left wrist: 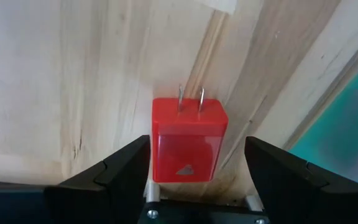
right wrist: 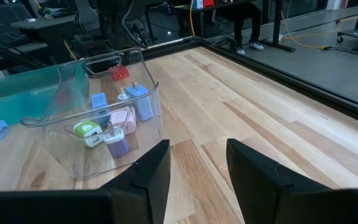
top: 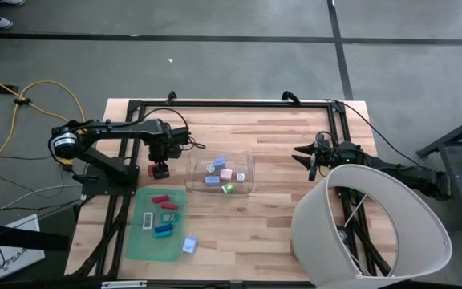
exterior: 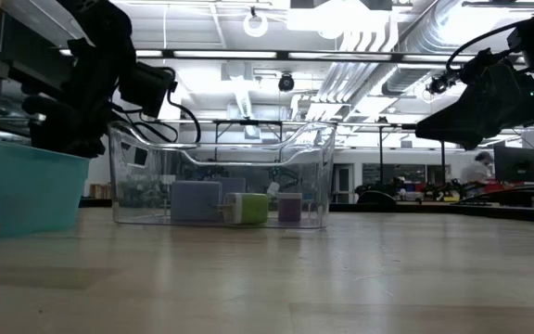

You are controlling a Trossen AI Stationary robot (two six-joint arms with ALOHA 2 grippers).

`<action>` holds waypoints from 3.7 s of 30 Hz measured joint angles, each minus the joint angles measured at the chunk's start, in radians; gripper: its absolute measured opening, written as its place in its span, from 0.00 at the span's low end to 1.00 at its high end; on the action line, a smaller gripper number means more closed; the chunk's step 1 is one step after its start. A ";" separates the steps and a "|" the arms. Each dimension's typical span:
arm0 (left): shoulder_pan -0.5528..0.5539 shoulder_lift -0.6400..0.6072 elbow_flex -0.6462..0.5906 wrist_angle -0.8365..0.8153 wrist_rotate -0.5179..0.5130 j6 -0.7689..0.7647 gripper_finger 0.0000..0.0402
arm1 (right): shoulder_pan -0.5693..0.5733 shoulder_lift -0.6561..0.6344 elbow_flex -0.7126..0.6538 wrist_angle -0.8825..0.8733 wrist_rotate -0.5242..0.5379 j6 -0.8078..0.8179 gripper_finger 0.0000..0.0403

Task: Pick & Place Office items
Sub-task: Put the red charger adapter into the transparent bin

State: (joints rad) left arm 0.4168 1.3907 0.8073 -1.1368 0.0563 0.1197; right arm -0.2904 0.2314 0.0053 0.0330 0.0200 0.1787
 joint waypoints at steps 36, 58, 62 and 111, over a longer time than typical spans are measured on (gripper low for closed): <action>-0.058 0.136 -0.006 0.014 -0.120 -0.069 0.92 | 0.000 0.000 0.000 0.000 0.000 0.000 0.36; 0.001 0.175 -0.005 0.012 -0.111 -0.065 0.64 | 0.000 0.000 0.000 0.000 0.000 0.000 0.36; 0.011 0.175 -0.005 0.011 -0.111 -0.068 0.54 | 0.000 0.000 0.000 0.000 0.000 0.000 0.36; -0.068 0.026 0.479 0.133 -0.322 -0.053 0.53 | 0.000 0.000 0.000 0.000 0.000 0.000 0.36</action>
State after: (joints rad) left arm 0.3491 1.4169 1.2862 -1.0034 -0.2654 0.0664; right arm -0.2901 0.2317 0.0051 0.0330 0.0200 0.1787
